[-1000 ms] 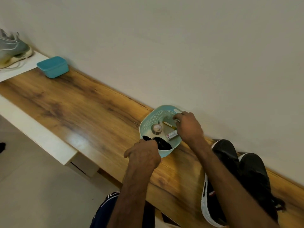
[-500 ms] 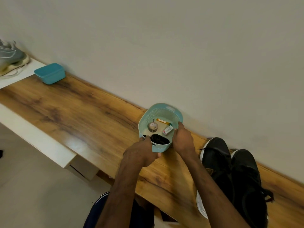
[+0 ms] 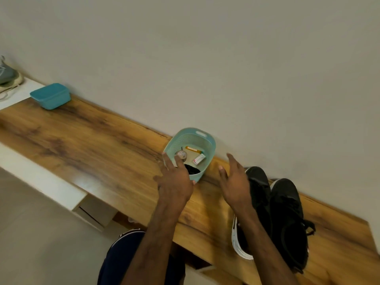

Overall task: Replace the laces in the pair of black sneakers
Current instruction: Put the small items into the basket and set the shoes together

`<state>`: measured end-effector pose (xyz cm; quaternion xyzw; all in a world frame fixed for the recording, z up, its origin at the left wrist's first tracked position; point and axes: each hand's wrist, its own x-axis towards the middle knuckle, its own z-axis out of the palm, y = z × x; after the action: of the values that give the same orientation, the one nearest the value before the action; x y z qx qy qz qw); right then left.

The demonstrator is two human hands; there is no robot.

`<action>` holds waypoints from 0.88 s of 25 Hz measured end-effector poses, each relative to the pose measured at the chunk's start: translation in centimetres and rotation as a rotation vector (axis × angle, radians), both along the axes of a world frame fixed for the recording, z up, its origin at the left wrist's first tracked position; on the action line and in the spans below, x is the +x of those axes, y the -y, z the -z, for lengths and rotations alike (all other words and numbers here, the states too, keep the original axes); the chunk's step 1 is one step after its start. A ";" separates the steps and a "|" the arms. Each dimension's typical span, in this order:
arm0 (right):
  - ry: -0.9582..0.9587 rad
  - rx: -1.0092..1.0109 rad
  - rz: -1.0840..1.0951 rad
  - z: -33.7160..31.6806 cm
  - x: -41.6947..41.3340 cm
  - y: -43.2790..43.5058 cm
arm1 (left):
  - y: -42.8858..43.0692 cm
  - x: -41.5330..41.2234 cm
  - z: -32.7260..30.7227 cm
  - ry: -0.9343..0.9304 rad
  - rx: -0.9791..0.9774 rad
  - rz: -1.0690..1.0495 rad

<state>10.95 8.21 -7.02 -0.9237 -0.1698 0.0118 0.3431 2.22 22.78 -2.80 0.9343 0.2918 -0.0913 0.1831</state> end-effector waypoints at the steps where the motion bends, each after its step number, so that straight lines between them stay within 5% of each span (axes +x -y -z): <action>1: 0.053 0.021 0.063 -0.3 -0.9 2.5 | 1.5 0.1 -0.2 0.110 0.054 0.055; 4: 0.137 0.026 0.260 -0.6 -4.0 11.0 | 7.8 0.6 1.4 0.333 -0.133 0.260; 8: -0.045 -0.099 0.435 1.7 -7.1 20.5 | 14.6 -0.6 5.7 -0.045 -0.640 0.334; 10: -0.278 -0.009 0.382 2.6 -8.4 21.9 | 15.6 -0.8 6.9 -0.030 -0.747 0.286; 13: -0.387 0.136 0.375 3.1 -9.6 21.3 | 16.0 -0.5 7.1 0.032 -0.669 0.266; 22: -0.374 0.088 0.387 2.2 -9.7 19.9 | 15.5 -0.8 6.4 0.154 -0.457 0.252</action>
<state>1.23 -11.66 -9.27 -0.9050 0.0758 0.1091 0.4042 1.41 7.29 -9.18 0.9019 0.1303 -0.1057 0.3981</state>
